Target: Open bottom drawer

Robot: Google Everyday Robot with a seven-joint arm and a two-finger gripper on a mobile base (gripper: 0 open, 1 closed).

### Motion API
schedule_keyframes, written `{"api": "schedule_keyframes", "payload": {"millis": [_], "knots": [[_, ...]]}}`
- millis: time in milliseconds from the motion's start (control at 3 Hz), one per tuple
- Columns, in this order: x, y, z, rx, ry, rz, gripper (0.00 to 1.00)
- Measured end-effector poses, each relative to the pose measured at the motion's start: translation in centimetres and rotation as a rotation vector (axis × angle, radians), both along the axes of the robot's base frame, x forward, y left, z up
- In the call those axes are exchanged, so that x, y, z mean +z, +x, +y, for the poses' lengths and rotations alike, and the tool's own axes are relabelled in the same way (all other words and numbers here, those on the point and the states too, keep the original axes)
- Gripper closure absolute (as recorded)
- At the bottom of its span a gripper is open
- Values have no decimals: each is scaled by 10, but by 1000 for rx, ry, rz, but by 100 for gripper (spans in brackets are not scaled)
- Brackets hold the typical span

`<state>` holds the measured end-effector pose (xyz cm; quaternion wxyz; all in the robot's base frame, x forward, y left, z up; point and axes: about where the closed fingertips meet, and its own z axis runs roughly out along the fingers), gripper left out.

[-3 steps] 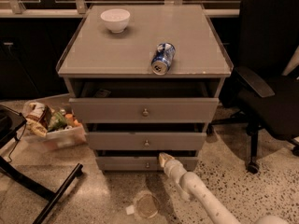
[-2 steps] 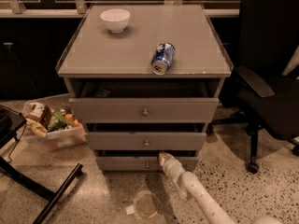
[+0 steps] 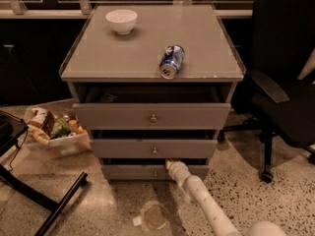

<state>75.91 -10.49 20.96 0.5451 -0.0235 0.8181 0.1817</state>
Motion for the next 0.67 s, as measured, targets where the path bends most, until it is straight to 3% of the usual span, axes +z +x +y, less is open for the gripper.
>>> {"api": "schedule_keyframes", "payload": {"millis": [333,667], "knots": [[-9,12,1,-9,-10,29,100],[-19,7,-9,-42,-17,68,100]]}}
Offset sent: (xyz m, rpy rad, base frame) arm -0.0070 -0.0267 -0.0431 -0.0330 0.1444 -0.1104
